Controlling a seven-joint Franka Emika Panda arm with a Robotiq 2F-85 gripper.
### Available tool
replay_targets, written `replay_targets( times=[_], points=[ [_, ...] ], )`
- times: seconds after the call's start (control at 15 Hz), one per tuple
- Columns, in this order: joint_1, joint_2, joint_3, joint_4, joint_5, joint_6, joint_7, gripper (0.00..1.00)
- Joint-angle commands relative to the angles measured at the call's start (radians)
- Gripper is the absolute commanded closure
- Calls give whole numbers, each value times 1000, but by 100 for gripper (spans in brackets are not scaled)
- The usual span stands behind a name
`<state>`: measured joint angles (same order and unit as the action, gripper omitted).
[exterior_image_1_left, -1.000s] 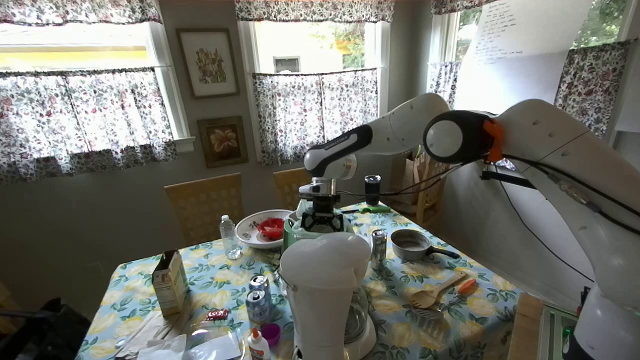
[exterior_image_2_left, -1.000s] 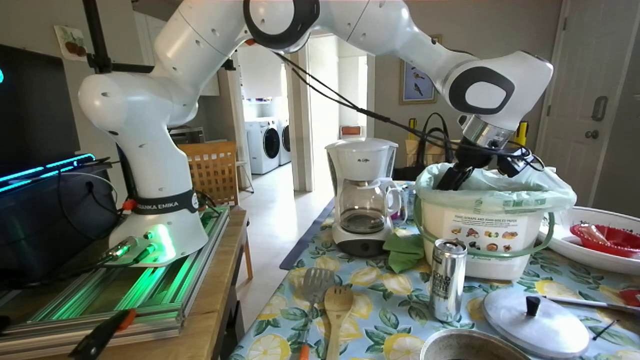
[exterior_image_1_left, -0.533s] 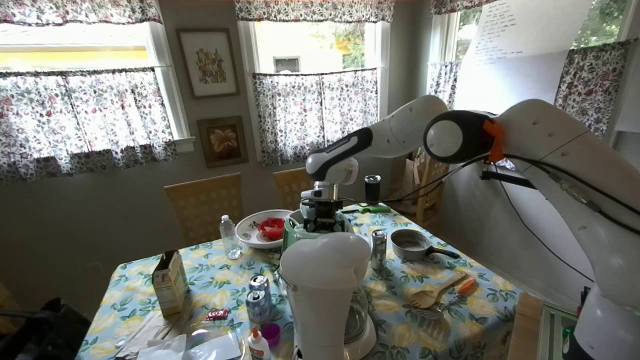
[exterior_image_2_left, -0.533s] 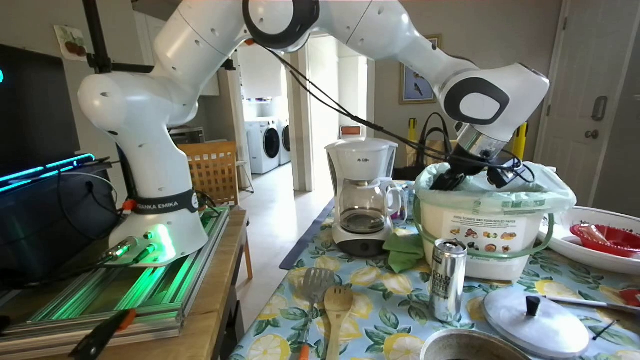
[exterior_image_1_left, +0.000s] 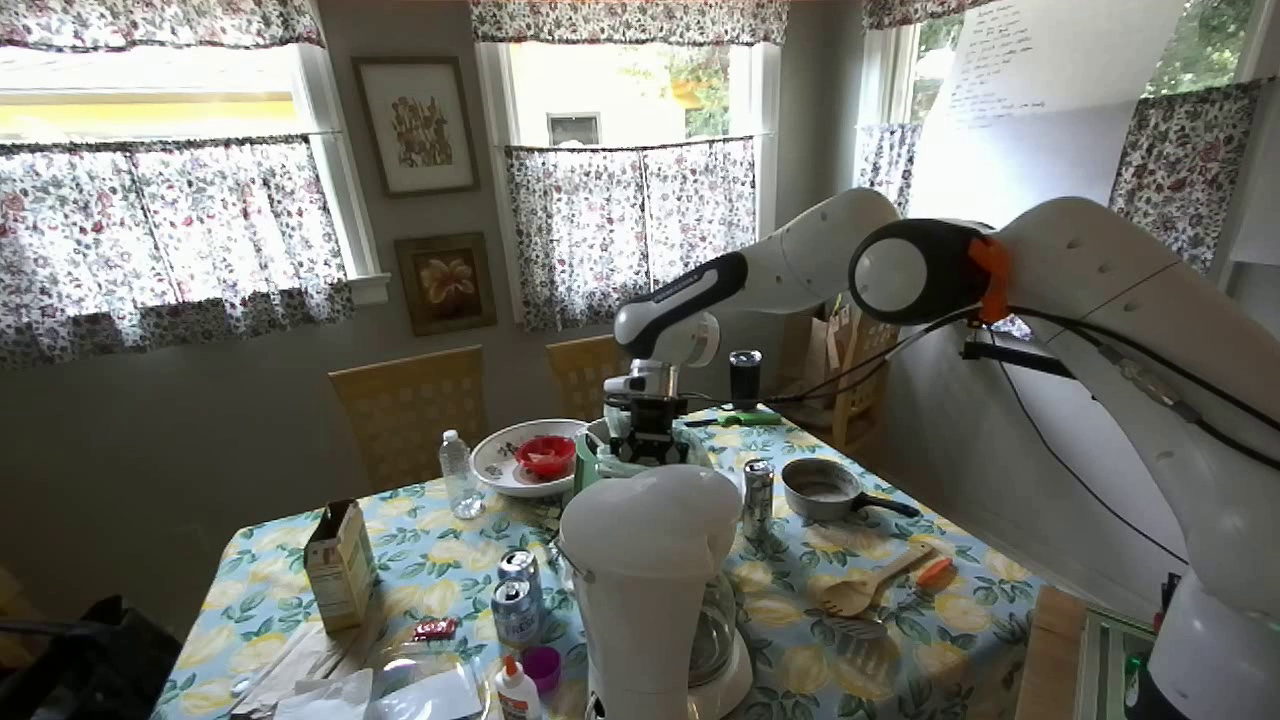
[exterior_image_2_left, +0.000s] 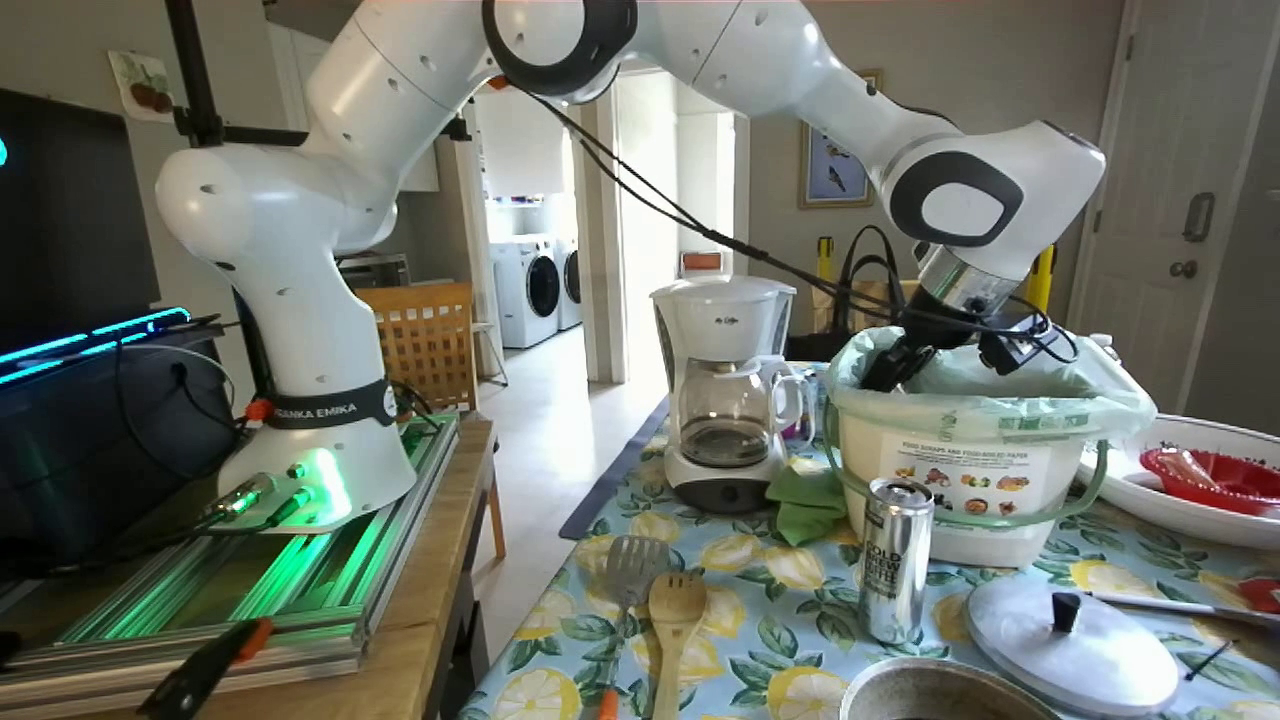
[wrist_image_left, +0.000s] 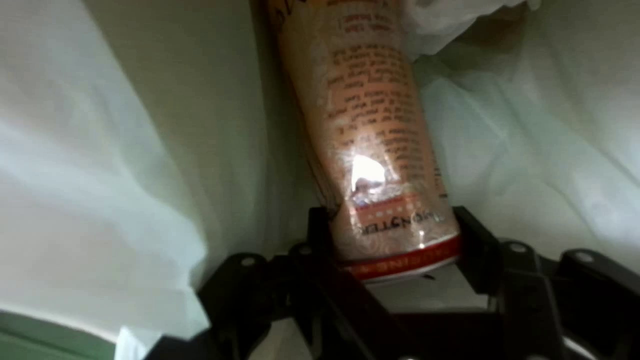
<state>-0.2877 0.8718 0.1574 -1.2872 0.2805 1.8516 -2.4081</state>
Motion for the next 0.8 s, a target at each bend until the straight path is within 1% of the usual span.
replay_targets(
  times=[0.0, 0.33, 0.53, 0.73],
  points=[
    [-7, -35, -3, -31, 37, 26, -4, 63],
    [-26, -92, -3, -41, 71, -1, 15, 63],
    [-31, -138, -9, -55, 91, 12, 19, 63],
    [-37, -182, -15, -65, 112, 0, 28, 63]
  ],
)
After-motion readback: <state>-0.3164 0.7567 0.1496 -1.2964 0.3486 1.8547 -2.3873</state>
